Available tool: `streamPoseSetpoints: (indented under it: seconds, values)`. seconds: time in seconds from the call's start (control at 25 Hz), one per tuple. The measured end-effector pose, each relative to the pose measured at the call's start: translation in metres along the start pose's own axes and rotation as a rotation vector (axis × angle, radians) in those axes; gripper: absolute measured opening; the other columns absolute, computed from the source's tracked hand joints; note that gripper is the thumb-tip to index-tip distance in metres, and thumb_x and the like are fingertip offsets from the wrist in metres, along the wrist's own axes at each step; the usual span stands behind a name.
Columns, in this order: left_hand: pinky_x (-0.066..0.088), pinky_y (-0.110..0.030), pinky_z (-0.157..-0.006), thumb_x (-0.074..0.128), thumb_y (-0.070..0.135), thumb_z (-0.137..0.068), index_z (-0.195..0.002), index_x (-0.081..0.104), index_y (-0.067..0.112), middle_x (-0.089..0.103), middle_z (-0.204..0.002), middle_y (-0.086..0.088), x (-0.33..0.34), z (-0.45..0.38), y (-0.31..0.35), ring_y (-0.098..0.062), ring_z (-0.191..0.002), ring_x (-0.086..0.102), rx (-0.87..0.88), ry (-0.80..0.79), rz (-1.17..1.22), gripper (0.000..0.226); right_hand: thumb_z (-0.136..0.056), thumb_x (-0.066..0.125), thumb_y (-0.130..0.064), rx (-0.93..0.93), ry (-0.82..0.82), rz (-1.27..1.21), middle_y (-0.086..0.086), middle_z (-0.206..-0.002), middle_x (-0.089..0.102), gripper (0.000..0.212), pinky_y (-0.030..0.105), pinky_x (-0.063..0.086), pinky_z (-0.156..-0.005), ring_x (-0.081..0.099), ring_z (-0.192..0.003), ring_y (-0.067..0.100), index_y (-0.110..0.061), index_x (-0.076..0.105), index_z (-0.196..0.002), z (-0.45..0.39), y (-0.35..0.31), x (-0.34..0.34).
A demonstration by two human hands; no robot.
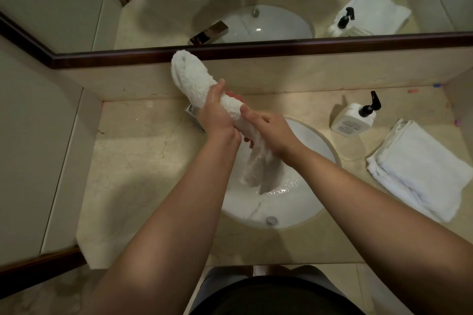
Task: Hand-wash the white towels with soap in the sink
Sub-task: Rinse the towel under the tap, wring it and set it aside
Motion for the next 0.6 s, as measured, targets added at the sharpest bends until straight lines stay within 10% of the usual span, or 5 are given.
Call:
streamPoseSetpoints:
  seconds: [0.28, 0.6]
  values:
    - [0.056, -0.037, -0.083, 0.08, 0.043, -0.072, -0.123, 0.06, 0.0, 0.07, -0.094, -0.01, 0.01, -0.004, -0.006, -0.021, -0.086, 0.069, -0.016, -0.255, -0.168, 0.069, -0.094, 0.063, -0.043, -0.042, 0.223, 0.011, -0.008, -0.072, 0.063, 0.022, 0.024, 0.046, -0.063, 0.058, -0.065, 0.007, -0.023, 0.066, -0.084, 0.003, -0.011, -0.012]
    - [0.058, -0.029, -0.072, 0.062, 0.022, -0.08, -0.078, 0.076, 0.006, 0.072, -0.083, -0.01, 0.031, 0.025, -0.044, -0.022, -0.076, 0.071, -0.316, -0.507, -0.166, 0.021, -0.103, 0.04, -0.02, -0.139, 0.417, -0.14, 0.004, -0.091, 0.061, 0.028, 0.01, 0.043, -0.068, 0.056, -0.073, -0.005, -0.011, 0.064, -0.091, 0.005, -0.028, -0.034]
Point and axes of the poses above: each hand's wrist, its own z-axis away from the middle knuckle, its own x-axis out of the palm, y = z × x, the point moved 8 cm from there along -z, towards the middle knuckle
